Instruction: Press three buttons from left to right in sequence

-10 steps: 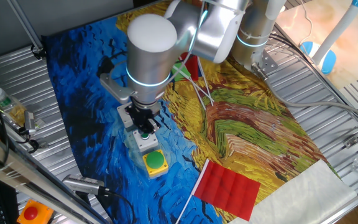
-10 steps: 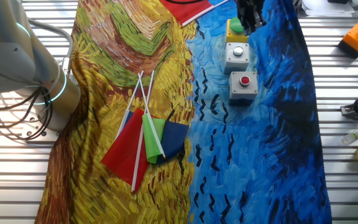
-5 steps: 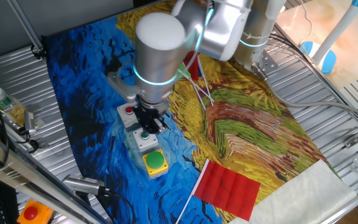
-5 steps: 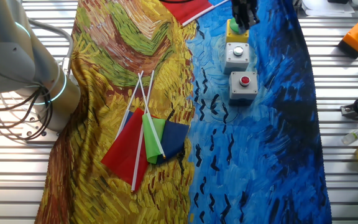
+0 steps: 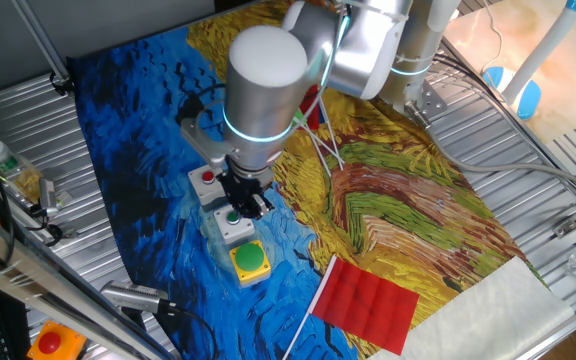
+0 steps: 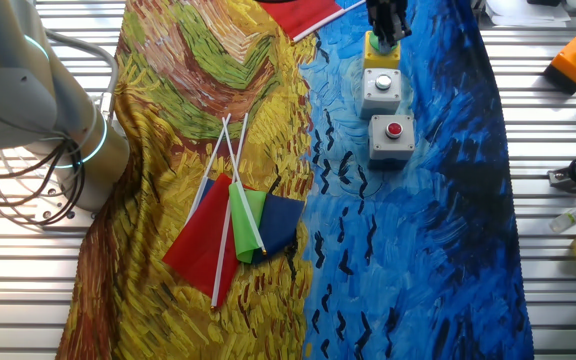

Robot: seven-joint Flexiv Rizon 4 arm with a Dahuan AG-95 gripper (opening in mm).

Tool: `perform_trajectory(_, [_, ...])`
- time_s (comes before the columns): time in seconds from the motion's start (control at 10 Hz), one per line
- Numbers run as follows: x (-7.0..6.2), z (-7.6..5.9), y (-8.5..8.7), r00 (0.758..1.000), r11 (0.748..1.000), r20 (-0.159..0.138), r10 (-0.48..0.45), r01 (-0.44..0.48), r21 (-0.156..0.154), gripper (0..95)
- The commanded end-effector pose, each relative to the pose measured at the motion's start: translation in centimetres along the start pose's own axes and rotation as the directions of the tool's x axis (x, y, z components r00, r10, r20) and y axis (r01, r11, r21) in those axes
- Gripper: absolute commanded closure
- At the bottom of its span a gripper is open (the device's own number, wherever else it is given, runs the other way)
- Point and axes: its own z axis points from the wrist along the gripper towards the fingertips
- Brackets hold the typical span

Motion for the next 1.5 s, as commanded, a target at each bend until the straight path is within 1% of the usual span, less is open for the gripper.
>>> perform_trajectory(0.1, [0.2, -0.3, -0.1, 1.0, 1.0, 0.003, -0.006, 0.006, 0.006, 95.0])
perform_trajectory(0.4, [0.2, -0.3, -0.2, 1.0, 1.0, 0.003, -0.003, 0.003, 0.013, 95.0])
perform_trajectory(0.6, [0.3, -0.5, -0.2, 1.0, 1.0, -0.003, 0.015, -0.015, 0.021, 95.0])
perform_trajectory(0.8, [0.2, -0.2, -0.1, 0.999, 0.999, -0.007, 0.04, -0.04, 0.016, 95.0])
perform_trajectory(1.0, [0.2, 0.1, 0.3, 0.999, 0.999, -0.002, 0.048, -0.048, 0.015, 95.0])
perform_trajectory(1.2, [0.2, 0.0, 0.3, 0.999, 0.999, -0.003, 0.053, -0.053, 0.009, 95.0])
perform_trajectory(1.4, [-0.2, 0.3, 0.4, 0.998, 0.998, -0.005, 0.06, -0.06, 0.008, 95.0])
perform_trajectory(1.5, [-0.8, 0.0, 0.6, 0.998, 0.998, -0.013, 0.063, -0.063, 0.007, 95.0])
